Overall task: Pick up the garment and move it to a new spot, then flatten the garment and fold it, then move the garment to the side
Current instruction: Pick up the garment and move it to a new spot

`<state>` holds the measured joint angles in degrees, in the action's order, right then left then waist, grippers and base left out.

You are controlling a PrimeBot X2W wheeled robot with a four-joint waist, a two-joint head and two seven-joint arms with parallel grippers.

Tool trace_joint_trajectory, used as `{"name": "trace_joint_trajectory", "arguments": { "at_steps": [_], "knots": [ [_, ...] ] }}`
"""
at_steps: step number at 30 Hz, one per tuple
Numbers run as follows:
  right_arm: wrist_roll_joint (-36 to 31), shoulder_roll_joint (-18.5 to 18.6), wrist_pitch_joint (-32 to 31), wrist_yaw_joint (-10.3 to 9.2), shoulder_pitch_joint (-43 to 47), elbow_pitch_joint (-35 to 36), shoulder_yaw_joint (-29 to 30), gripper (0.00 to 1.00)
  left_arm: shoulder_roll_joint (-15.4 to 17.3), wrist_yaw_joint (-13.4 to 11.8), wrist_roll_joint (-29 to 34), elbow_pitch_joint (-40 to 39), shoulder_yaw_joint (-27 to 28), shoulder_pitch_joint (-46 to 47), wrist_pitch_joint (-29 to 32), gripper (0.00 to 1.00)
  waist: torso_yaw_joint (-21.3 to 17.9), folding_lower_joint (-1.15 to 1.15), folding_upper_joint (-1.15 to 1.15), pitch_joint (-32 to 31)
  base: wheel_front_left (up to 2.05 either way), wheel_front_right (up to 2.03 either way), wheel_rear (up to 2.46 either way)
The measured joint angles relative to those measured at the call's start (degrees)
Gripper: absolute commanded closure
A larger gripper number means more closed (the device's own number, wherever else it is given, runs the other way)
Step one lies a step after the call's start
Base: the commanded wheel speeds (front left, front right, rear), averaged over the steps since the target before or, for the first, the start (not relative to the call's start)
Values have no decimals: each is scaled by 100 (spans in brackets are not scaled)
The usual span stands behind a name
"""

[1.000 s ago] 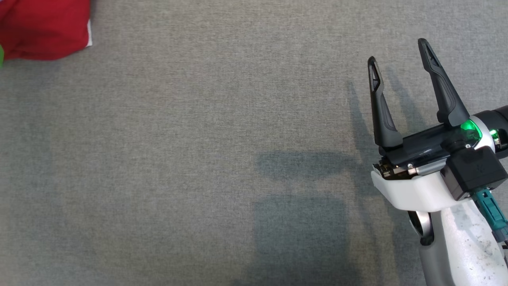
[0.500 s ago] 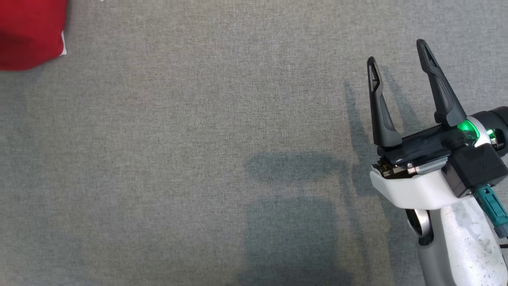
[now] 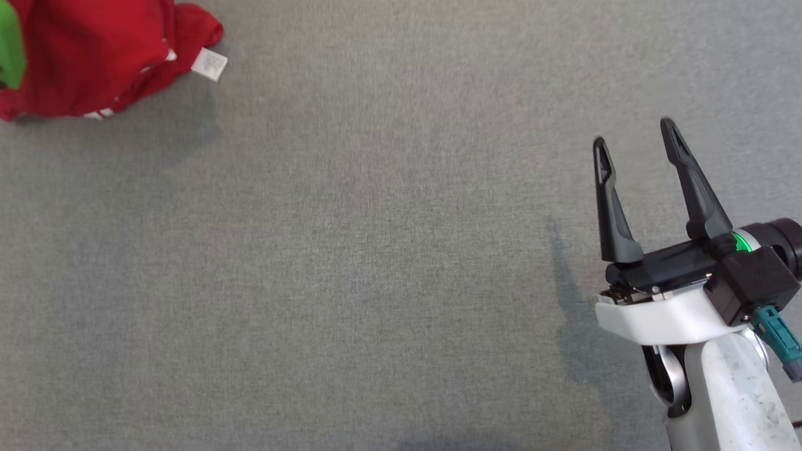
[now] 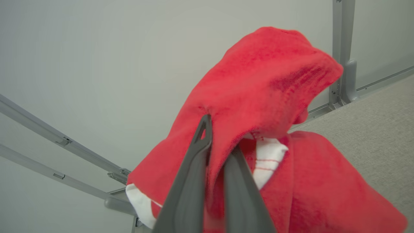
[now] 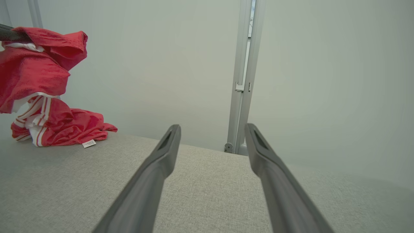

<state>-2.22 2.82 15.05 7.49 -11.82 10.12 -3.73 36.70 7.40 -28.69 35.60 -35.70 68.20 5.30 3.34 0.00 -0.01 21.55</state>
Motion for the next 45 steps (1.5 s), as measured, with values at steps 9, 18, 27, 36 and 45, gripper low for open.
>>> {"name": "trace_joint_trajectory", "arguments": {
  "at_steps": [9, 18, 27, 36, 45],
  "knots": [
    [177, -2, 1, 0, 366, -88, 207, 0, -436, 0, -327, -977, -875, -10, 371, 100, -219, 0, 0, -846, 0, 0, 0],
    [328, 0, 1, 0, 444, -157, 168, 0, -1447, -31, -582, -965, -1559, -1014, 103, 100, -799, 0, 0, -1072, 0, 0, 0],
    [515, 2, 1, 0, 322, -199, 102, 0, -2417, -77, -668, 266, -1884, -1616, -552, 100, -1447, 0, 1, -889, 0, 0, 0],
    [568, 1, 1, 0, 324, -291, 91, 0, -3014, -52, -876, 1252, -1889, -1786, -1251, 0, -1870, 0, 1, -659, 0, 0, 0],
    [550, -1, 1, 0, 343, -455, 98, 0, -3217, -27, -1118, 1585, -1822, -1861, -1814, 0, -1658, 0, 1, -786, 0, 0, 0]
  ]
}}
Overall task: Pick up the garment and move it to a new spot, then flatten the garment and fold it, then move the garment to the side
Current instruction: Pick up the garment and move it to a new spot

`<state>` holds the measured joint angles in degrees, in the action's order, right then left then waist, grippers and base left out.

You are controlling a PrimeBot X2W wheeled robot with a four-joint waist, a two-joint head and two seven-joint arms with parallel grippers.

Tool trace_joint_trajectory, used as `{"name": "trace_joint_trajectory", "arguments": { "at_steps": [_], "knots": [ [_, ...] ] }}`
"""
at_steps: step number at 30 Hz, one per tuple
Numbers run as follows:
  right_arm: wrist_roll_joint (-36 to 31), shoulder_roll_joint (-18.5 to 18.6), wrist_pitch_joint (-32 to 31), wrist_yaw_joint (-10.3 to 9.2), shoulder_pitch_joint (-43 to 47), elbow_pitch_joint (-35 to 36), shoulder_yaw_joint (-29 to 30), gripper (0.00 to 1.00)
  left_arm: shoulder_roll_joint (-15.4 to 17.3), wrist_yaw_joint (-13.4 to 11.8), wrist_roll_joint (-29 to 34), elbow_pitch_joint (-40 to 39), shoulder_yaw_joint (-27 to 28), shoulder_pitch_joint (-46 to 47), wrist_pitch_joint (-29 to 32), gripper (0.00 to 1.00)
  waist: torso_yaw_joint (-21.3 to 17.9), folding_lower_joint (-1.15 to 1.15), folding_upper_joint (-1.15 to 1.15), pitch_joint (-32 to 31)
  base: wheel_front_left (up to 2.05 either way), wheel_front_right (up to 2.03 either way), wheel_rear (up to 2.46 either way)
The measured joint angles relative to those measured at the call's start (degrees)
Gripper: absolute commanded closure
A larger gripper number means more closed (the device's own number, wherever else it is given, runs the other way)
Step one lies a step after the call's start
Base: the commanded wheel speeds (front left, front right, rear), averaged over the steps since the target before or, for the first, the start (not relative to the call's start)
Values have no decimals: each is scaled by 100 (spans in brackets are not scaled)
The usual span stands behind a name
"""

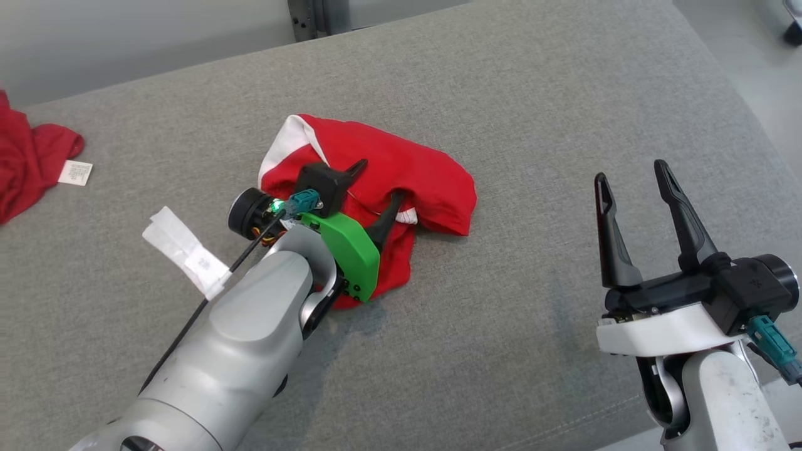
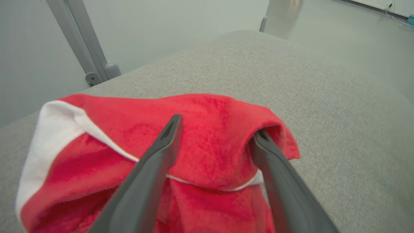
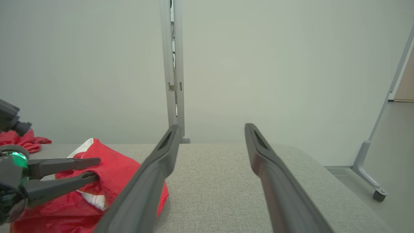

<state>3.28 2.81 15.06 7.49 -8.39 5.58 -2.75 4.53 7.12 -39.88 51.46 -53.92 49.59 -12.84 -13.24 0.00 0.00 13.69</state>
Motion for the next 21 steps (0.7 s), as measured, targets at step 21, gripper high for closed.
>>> {"name": "trace_joint_trajectory", "arguments": {
  "at_steps": [21],
  "knots": [
    [-140, -1, 0, 0, 403, -288, 51, 0, 571, -916, 563, -2459, 2260, -2343, -231, 0, 956, 0, 0, -756, 0, 0, 0]
  ]
}}
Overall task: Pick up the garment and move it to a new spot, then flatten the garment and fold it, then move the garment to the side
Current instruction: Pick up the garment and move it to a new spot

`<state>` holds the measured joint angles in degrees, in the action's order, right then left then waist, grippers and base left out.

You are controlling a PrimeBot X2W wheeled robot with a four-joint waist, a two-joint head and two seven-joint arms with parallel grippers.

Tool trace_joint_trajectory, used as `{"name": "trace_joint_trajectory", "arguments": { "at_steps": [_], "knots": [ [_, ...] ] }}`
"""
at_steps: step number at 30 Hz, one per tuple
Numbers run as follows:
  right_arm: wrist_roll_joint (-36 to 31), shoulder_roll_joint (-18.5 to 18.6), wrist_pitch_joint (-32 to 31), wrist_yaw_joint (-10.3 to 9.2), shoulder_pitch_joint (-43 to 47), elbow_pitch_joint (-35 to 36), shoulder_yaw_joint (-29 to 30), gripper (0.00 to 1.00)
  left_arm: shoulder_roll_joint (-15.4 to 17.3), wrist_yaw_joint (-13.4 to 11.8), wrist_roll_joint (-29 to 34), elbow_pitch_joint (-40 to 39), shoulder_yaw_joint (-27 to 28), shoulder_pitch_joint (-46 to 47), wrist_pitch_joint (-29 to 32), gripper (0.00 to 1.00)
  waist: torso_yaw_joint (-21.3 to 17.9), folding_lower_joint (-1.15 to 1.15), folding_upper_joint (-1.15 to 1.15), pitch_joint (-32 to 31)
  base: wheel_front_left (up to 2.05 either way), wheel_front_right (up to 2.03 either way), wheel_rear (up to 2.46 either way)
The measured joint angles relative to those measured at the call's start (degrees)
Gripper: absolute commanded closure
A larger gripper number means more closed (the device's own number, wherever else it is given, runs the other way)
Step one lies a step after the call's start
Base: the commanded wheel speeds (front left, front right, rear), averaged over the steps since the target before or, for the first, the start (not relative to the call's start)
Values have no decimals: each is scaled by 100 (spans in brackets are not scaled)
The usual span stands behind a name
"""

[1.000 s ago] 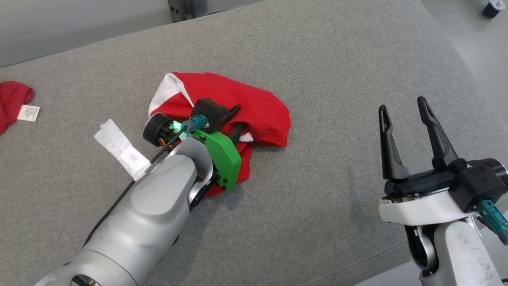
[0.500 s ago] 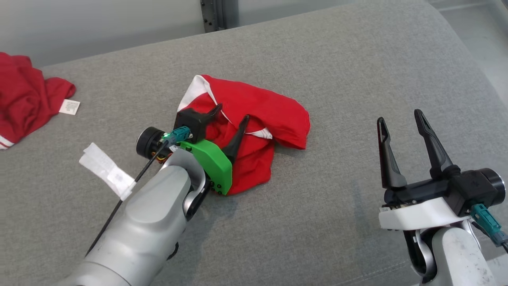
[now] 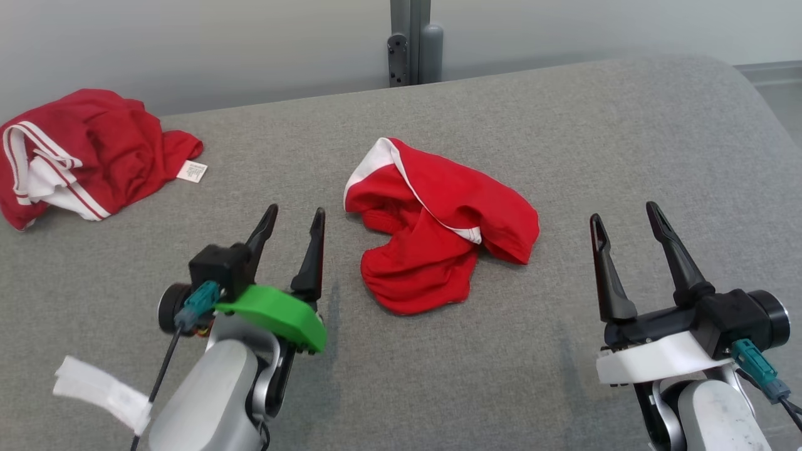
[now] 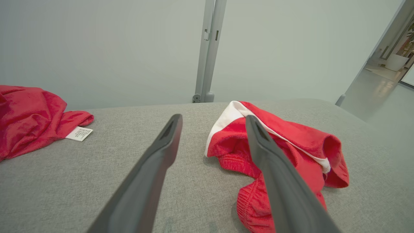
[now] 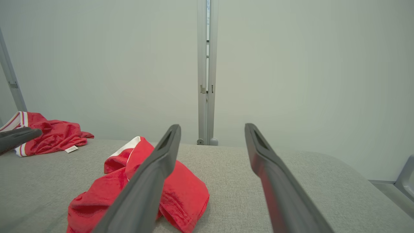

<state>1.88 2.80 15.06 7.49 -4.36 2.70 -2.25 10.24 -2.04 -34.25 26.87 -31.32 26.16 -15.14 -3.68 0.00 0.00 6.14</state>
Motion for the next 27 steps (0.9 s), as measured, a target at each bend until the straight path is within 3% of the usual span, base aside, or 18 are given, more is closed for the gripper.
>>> {"name": "trace_joint_trajectory", "arguments": {
  "at_steps": [5, 12, 27],
  "knots": [
    [46, 1, 0, 0, 82, -129, -51, 0, 12, -202, 471, -756, 746, -950, 1, 0, 137, 0, 0, -150, 0, 0, 0],
    [107, 0, -1, 0, 317, -301, -56, 0, -191, -276, 1021, -1401, 1523, -2050, 0, 0, 204, 0, 0, -329, 0, 0, 0],
    [328, 1, 0, 0, 525, -572, -12, 0, -645, -8, 1742, -1623, 2199, -2704, 0, 0, 279, 0, 0, -545, 0, 0, 0]
  ]
}}
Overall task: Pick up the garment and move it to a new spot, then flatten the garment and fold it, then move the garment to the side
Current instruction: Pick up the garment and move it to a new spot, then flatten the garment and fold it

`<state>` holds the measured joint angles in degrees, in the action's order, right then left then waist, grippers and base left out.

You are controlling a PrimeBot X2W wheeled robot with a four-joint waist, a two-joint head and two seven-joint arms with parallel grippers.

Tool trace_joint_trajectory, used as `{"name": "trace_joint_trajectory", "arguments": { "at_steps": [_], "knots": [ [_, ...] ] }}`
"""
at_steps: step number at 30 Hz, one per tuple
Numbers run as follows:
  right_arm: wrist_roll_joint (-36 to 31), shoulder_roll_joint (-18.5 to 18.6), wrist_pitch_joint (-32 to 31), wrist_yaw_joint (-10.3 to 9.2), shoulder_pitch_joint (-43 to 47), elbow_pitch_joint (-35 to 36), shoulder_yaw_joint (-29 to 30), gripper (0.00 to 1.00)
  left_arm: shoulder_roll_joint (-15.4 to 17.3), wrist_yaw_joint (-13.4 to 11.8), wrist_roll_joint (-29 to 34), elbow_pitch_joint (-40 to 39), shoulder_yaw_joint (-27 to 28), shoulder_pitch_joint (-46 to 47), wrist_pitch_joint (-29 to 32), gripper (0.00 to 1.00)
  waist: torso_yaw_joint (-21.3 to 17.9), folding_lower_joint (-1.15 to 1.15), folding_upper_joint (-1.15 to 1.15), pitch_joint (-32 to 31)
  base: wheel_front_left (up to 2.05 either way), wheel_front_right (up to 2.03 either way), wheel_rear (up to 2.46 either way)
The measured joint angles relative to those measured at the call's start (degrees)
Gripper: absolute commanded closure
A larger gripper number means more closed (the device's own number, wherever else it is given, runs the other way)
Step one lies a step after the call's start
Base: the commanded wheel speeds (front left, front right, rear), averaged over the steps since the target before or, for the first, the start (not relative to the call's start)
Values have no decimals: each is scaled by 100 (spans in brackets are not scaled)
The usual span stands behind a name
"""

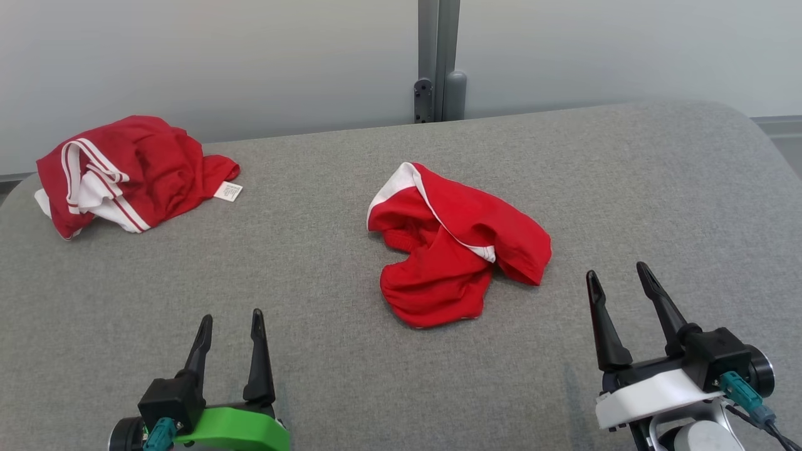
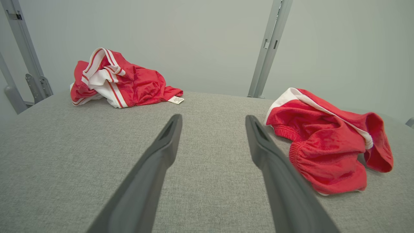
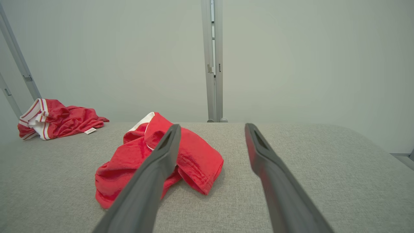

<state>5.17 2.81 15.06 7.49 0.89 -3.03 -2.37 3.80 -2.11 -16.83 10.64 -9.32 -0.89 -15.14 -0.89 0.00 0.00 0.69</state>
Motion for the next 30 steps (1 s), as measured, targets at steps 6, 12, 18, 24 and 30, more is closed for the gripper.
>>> {"name": "trace_joint_trajectory", "arguments": {
  "at_steps": [6, 12, 18, 24, 30],
  "knots": [
    [34, 0, 0, 0, -5, -52, -18, 0, -59, 64, 127, 40, 127, -21, 0, 0, 15, 0, 0, -12, 0, 0, 0],
    [34, 0, -1, 0, -9, -82, -15, 0, -80, 120, 151, 90, 180, -26, 0, 0, 41, 0, 0, -8, 0, 0, 0],
    [-42, 1, 0, 0, -131, -248, -105, 0, -85, 160, 162, 140, 179, -24, 0, 0, 86, 0, 0, 29, 0, 0, 0],
    [-48, 0, -1, 0, -634, -1177, -307, 0, -90, 157, 132, 77, 36, 74, 0, 0, 273, 0, 0, 172, 0, 0, 0],
    [85, -3, -1, 0, -1155, -1887, -275, 0, -92, 111, 122, 22, -34, 203, 0, 0, 546, 0, 0, 380, 0, 0, 0]
  ]
}}
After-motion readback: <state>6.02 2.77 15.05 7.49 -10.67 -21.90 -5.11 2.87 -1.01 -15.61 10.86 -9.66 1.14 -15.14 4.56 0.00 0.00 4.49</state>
